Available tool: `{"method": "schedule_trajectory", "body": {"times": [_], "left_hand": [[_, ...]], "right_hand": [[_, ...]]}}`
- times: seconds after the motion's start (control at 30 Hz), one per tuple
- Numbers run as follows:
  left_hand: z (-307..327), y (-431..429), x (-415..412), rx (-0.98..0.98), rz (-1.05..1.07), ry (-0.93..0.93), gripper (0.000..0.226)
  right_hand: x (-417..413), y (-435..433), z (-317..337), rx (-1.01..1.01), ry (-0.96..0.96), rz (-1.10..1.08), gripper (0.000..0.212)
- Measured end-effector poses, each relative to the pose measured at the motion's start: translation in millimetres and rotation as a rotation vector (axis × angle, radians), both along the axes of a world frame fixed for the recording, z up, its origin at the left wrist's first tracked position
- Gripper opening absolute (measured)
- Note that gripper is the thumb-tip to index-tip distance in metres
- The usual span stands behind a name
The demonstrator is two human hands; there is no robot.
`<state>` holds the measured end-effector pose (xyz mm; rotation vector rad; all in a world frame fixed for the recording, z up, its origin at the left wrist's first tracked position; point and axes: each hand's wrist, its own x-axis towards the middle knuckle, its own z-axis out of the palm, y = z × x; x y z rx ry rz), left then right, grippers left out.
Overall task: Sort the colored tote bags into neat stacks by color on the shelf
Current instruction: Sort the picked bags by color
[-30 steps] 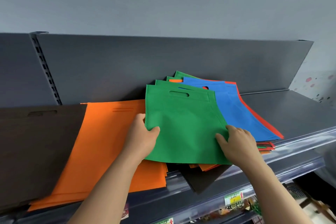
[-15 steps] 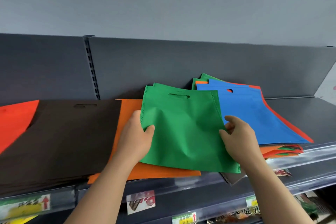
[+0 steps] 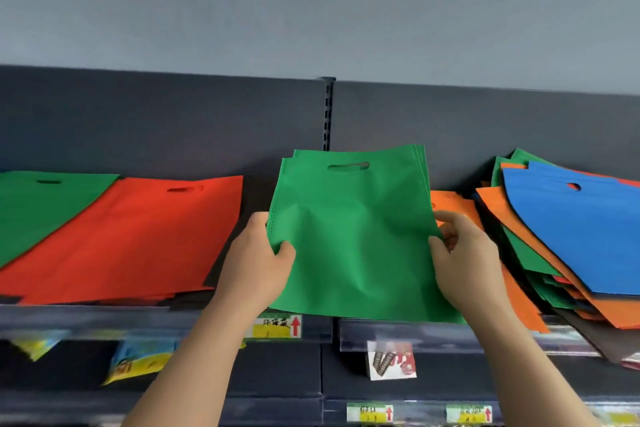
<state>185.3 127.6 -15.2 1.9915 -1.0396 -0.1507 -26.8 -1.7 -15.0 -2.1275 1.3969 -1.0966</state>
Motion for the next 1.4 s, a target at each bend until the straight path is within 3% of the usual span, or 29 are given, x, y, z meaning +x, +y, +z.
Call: {"method": "schedule_trajectory", "body": {"times": [0.73, 1.03, 1.4], "left_hand": [[-18, 152, 157, 0.062, 0.431, 0.068, 0.033], [-17, 205, 275, 0.105, 0.499, 0.024, 0.054], [-12, 260, 423, 0.266, 0.457, -0.114, 0.051]], "right_hand": [[229, 80, -12, 0.025, -0.037, 0.463, 0.035], [354, 132, -22, -0.024, -0.021, 0.453, 0.034], [483, 205, -35, 0.099, 0.024, 0.337, 0.035]]}}
